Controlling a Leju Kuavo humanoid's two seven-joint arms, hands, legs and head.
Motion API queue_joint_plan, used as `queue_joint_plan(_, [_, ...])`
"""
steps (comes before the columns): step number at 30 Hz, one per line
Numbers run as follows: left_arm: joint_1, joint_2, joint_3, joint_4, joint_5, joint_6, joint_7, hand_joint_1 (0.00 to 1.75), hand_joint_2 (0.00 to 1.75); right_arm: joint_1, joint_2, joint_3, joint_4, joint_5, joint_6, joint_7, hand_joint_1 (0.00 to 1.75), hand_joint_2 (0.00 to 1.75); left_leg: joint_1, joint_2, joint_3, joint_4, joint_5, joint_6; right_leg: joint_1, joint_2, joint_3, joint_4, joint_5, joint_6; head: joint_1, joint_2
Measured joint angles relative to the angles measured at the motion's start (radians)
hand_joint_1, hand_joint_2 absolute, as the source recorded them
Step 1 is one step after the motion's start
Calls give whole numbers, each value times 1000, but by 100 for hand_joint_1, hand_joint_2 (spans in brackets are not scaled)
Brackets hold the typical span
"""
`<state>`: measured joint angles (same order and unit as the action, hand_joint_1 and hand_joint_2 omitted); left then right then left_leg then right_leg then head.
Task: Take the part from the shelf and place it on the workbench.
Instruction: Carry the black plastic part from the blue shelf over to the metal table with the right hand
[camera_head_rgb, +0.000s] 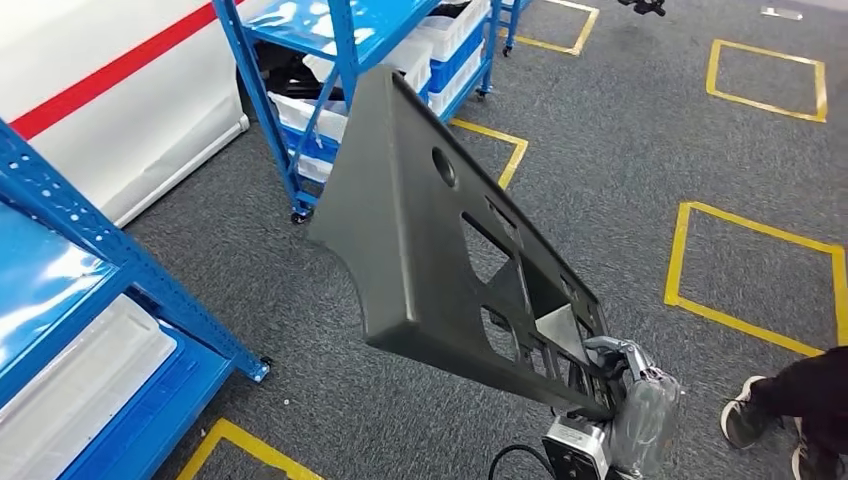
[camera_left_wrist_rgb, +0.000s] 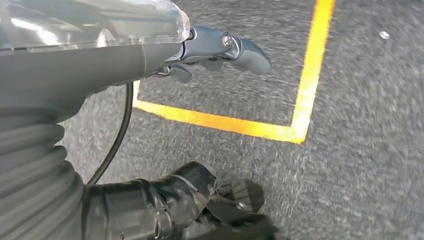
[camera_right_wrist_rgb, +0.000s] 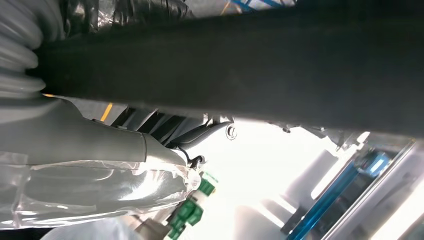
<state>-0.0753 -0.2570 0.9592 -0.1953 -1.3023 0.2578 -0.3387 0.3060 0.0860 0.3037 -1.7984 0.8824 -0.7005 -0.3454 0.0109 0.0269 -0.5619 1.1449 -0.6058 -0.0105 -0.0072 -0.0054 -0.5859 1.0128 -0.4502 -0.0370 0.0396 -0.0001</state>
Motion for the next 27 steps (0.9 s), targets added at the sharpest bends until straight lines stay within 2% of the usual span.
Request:
queue_joint_plan(1, [1, 0, 0, 0, 0, 0, 0, 0, 175, 0, 1, 0, 0, 1, 0, 0, 171, 175, 1, -12, -33, 68, -29, -2, 1, 12, -1, 1, 0, -2, 0, 0])
queue_joint_plan(2, [3, 0, 0, 0, 0, 0, 0, 0, 175, 1, 2, 0, 0, 1, 0, 1, 171, 175, 2, -17, -59, 118, -42, -5, 1, 26, -2, 3, 0, -3, 0, 0])
queue_joint_plan(3, [5, 0, 0, 0, 0, 0, 0, 0, 175, 1, 2, -1, 0, 1, 0, 2, 171, 175, 3, -18, -72, 136, -35, -7, 1, 40, -3, 5, 0, -2, 0, 0])
queue_joint_plan(4, [5, 0, 0, 0, 0, 0, 0, 0, 175, 2, 2, -1, 0, 2, 0, 3, 171, 175, 4, -20, -67, 115, -9, -8, 0, 55, -3, 9, -1, -1, 0, 0])
queue_joint_plan(5, [5, 0, 0, 0, 0, 0, 0, 0, 175, 2, 2, -1, 0, 2, 0, 3, 171, 175, 7, -26, -45, 59, 30, -8, -1, 69, -4, 14, -3, 1, 0, 0])
queue_joint_plan(7, [5, 1, 0, 0, 0, 0, 0, 0, 175, 2, 2, -1, -1, 2, 0, 3, 171, 175, 14, -67, 6, -65, 85, -7, -2, 94, -9, 26, -8, 10, 0, 0])
queue_joint_plan(9, [4, 1, 0, 0, 0, -1, 0, 0, 175, 2, 2, -1, -2, 2, 0, 3, 171, 175, 15, -96, 25, -115, 92, -1, -2, 114, -19, 35, -9, 22, 0, 0])
queue_joint_plan(11, [3, 0, 0, 0, 0, -1, -1, 0, 175, 5, 3, -1, -2, 2, 0, 3, 171, 175, 12, -81, 26, -121, 96, 13, -5, 133, -27, 34, -3, 36, 0, 0])
queue_joint_plan(12, [2, 0, 0, 0, 0, -2, -1, 0, 175, 7, 3, -1, -2, 3, 0, 3, 171, 175, 12, -70, 29, -126, 100, 21, -5, 125, -31, 39, -6, 41, 0, 0])
queue_joint_plan(13, [2, -1, 0, 0, 0, -2, -1, 0, 175, 8, 3, -1, -2, 3, 0, 3, 171, 175, 13, -58, 31, -131, 105, 28, -5, 105, -41, 58, -19, 45, 0, 0])
queue_joint_plan(15, [2, -1, 0, 0, 0, -2, -1, 0, 175, 8, 3, -1, -2, 4, 0, 4, 171, 175, 11, -33, 32, -138, 109, 38, -3, 45, -87, 157, -76, 51, 1, 0])
queue_joint_plan(16, [4, -1, 0, 0, 0, -3, -1, 0, 175, 8, 2, -1, -2, 4, 0, 5, 171, 175, 8, -19, 31, -138, 109, 40, -4, 27, -118, 223, -107, 54, 1, 0])
queue_joint_plan(17, [5, -1, 0, 0, 0, -3, 0, 0, 175, 8, 2, -1, -2, 4, 0, 6, 171, 175, 6, -6, 31, -137, 108, 40, -6, 19, -143, 277, -127, 56, 1, 0])
queue_joint_plan(18, [6, 0, 0, 0, 0, -3, 0, 0, 175, 9, 2, -1, -2, 4, 0, 7, 171, 175, 5, 8, 32, -137, 106, 41, -7, 14, -154, 302, -129, 57, 0, 0])
queue_joint_plan(19, [6, 0, 0, 0, 0, -3, 0, 0, 175, 10, 2, -2, -1, 5, 0, 8, 171, 175, 4, 20, 33, -137, 104, 40, -7, 10, -145, 287, -112, 57, 1, 0])
queue_joint_plan(20, [5, 0, 0, 0, 1, -3, 0, 0, 175, 10, 2, -2, -1, 5, 0, 8, 171, 175, 3, 32, 35, -137, 102, 39, -7, 3, -116, 235, -82, 55, 0, 0])
queue_joint_plan(22, [4, 0, 0, 0, 1, -3, 0, 0, 175, 9, 2, -2, -1, 5, 0, 9, 171, 175, 1, 52, 42, -137, 97, 33, 1, -37, -40, 95, -32, 46, 0, 0])
queue_joint_plan(23, [4, 0, 1, 0, 1, -3, 0, 0, 175, 9, 3, -2, -2, 5, 0, 9, 171, 175, -1, 60, 45, -137, 94, 29, 6, -52, -16, 49, -21, 40, 0, 0])
queue_joint_plan(24, [3, 0, 1, 0, 1, -3, 0, 0, 175, 9, 3, -2, -2, 5, 0, 9, 171, 175, -3, 68, 48, -137, 92, 25, 11, -60, -7, 28, -20, 34, 0, 0])
queue_joint_plan(26, [1, -2, 1, 0, 1, -3, 0, 0, 175, 11, 3, -2, -4, 6, 0, 9, 171, 175, -5, 85, 53, -141, 90, 16, 14, -41, -8, 24, -19, 24, 0, 0])
queue_joint_plan(27, [0, -2, 1, 0, 1, -3, 0, 0, 175, 12, 3, -2, -4, 6, 0, 9, 171, 175, -4, 84, 56, -139, 84, 11, 12, -31, -5, 18, -16, 19, 0, 0])
